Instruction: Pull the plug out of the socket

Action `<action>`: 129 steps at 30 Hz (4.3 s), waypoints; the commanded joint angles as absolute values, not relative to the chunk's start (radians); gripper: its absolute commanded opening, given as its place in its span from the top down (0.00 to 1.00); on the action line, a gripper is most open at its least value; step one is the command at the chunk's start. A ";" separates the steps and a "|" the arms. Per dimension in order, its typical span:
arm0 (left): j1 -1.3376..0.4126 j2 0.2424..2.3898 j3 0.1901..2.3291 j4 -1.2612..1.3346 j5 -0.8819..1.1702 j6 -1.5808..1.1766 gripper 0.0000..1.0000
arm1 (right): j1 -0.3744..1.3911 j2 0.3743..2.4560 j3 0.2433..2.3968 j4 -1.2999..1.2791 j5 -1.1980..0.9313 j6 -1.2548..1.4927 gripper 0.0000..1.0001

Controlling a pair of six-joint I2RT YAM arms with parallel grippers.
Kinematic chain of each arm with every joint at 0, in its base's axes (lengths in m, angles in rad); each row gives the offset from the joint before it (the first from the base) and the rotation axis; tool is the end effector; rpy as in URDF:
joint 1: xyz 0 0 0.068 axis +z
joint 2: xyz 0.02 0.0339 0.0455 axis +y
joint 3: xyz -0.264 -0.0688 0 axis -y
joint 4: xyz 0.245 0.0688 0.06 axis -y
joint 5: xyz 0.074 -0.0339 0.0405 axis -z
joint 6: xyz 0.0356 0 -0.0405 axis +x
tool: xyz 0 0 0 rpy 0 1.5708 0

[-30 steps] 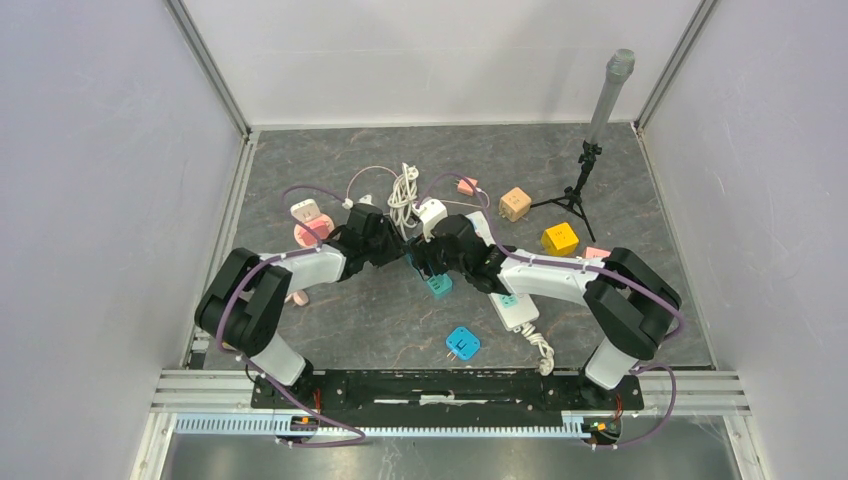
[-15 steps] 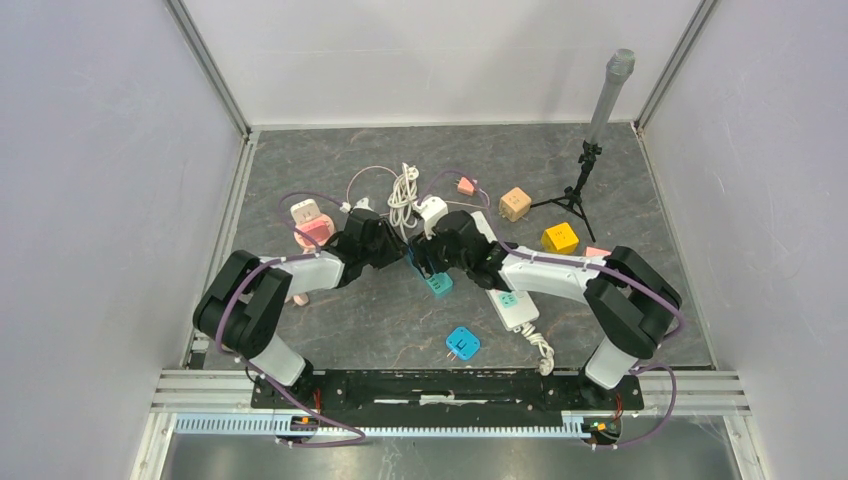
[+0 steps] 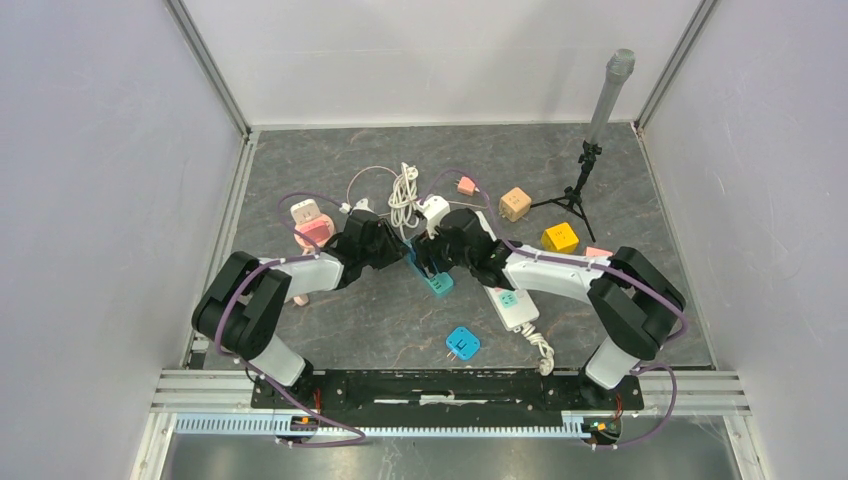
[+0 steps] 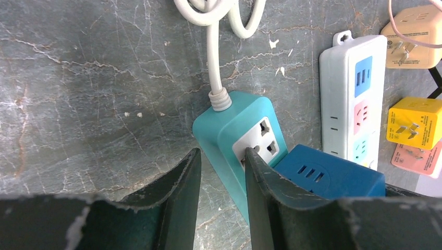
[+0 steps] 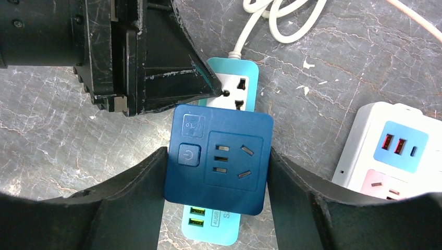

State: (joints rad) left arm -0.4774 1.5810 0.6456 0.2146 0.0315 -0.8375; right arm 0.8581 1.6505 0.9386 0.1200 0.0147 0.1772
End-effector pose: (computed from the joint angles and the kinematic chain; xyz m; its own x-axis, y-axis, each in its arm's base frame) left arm 0.2648 -0.1382 0.1436 -0.7492 -0.4485 -0.4874 -0.1141 0.8122 -0.5721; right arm 0.2336 0.2695 0.2009 -0.4911 -0.2987 -0.8183 -0.6725 0.7271 0.1382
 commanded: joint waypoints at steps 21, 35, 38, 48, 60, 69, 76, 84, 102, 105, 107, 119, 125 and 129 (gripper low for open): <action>-0.471 1.624 0.597 0.005 -0.065 -0.796 0.59 | 0.875 1.580 0.959 0.230 -0.022 0.181 1.00; -0.471 1.644 0.591 -0.014 -0.078 -0.796 0.60 | 0.846 1.604 1.099 0.075 0.019 0.220 1.00; -0.471 1.644 0.590 -0.014 -0.075 -0.795 0.60 | 0.845 1.559 1.054 0.119 0.052 0.209 1.00; -0.468 1.533 0.669 -0.094 -0.028 -0.813 0.47 | 0.829 1.515 1.009 0.099 0.299 0.230 1.00; -0.462 1.221 0.826 -0.384 -0.154 -0.802 0.05 | 0.705 1.696 1.127 0.161 -0.041 0.305 0.89; -0.449 1.064 0.837 -0.517 -0.263 -0.776 0.00 | 0.650 1.812 1.172 0.176 -0.233 0.429 0.71; -0.440 1.020 0.843 -0.556 -0.282 -0.767 0.00 | 0.640 1.855 1.179 0.149 -0.224 0.462 0.54; -0.437 1.012 0.827 -0.562 -0.275 -0.787 0.00 | 0.640 1.794 1.152 0.115 -0.118 0.425 0.19; -0.282 1.069 0.941 -0.569 -0.280 -0.752 0.00 | 0.648 1.425 0.827 0.227 -0.068 0.446 0.11; -0.237 1.151 1.024 -0.592 -0.344 -0.698 0.00 | 0.664 1.366 0.777 0.209 -0.058 0.451 0.12; -0.211 1.209 1.080 -0.636 -0.399 -0.683 0.00 | 0.666 1.320 0.746 0.199 -0.055 0.446 0.13; -0.069 1.429 1.139 -0.578 -0.360 -0.723 0.15 | 0.666 1.222 0.689 0.144 -0.089 0.339 0.43; -0.068 1.485 1.121 -0.604 -0.362 -0.790 0.12 | 0.666 1.197 0.627 0.202 -0.124 0.355 0.44; -0.068 1.516 1.131 -0.622 -0.377 -0.851 0.12 | 0.666 1.201 0.610 0.214 -0.116 0.356 0.44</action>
